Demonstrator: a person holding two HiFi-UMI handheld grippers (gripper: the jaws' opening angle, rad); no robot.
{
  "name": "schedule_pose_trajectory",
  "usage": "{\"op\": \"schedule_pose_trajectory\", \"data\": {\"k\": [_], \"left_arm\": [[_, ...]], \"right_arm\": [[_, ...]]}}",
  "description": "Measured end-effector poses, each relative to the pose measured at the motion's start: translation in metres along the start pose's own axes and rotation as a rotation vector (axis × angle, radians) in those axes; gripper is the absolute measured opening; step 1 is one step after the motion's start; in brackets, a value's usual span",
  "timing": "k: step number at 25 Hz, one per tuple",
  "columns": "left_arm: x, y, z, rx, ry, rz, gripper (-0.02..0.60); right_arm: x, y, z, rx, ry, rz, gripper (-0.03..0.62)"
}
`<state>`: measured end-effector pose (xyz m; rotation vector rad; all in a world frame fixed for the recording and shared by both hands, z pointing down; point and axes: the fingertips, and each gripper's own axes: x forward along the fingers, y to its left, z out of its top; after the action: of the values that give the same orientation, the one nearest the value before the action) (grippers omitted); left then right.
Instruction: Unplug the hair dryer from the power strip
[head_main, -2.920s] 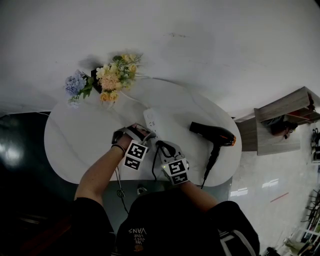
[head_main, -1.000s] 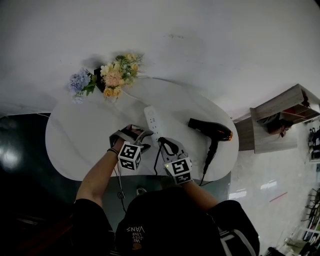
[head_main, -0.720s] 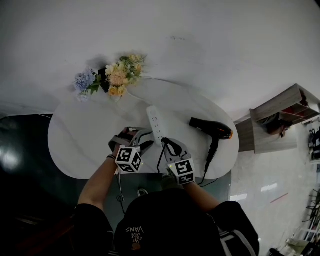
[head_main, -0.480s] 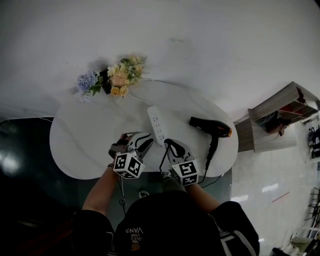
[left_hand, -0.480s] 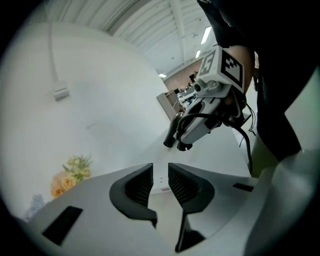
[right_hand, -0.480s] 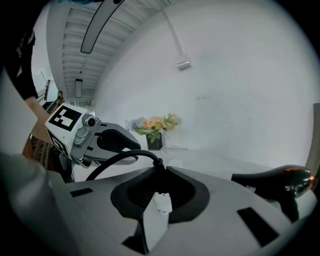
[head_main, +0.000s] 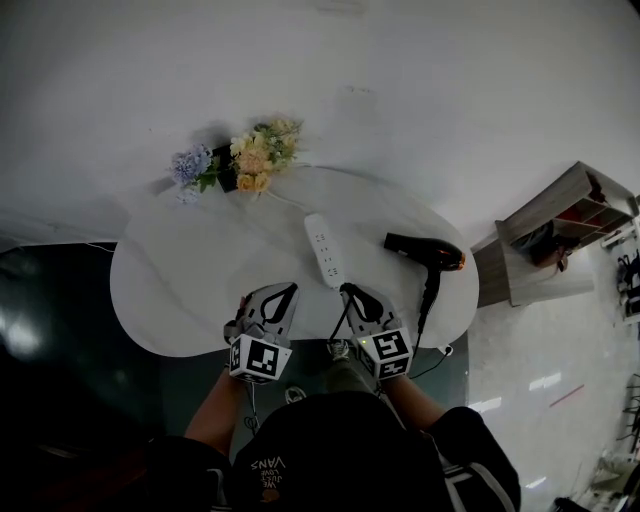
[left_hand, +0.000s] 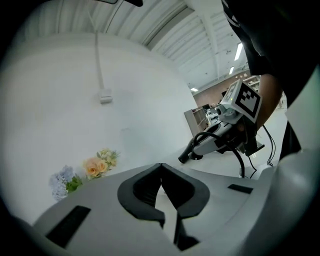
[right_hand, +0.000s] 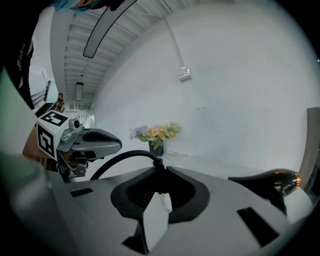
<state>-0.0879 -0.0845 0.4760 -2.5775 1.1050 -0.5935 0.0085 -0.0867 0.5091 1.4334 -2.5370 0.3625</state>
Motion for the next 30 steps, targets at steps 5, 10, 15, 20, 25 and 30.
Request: {"op": "schedule_pose_trajectory", "data": {"k": [5, 10, 15, 20, 25, 30], "left_arm": [[-0.039, 0.003, 0.003, -0.041, -0.013, 0.063, 0.018], [-0.071, 0.001, 0.005, -0.060, -0.036, 0.093, 0.018], [-0.097, 0.000, 0.007, -0.065, -0.054, 0.120, 0.018], [-0.123, -0.009, 0.005, -0.110, -0.067, 0.155, 0.018], [-0.143, -0.018, 0.000, -0.156, -0.080, 0.182, 0.018], [-0.160, -0.025, -0.004, -0.216, -0.073, 0.207, 0.018]], "right_arm": [[-0.022, 0.010, 0.012, 0.008, -0.037, -0.019, 0.071], [-0.044, 0.021, 0.015, 0.024, -0.060, -0.038, 0.071], [-0.060, 0.030, 0.013, 0.032, -0.068, -0.057, 0.071], [-0.072, 0.046, 0.006, 0.033, -0.059, -0.056, 0.071], [-0.082, 0.060, -0.001, 0.030, -0.049, -0.052, 0.071], [-0.090, 0.068, -0.004, 0.025, -0.049, -0.045, 0.071]]}}
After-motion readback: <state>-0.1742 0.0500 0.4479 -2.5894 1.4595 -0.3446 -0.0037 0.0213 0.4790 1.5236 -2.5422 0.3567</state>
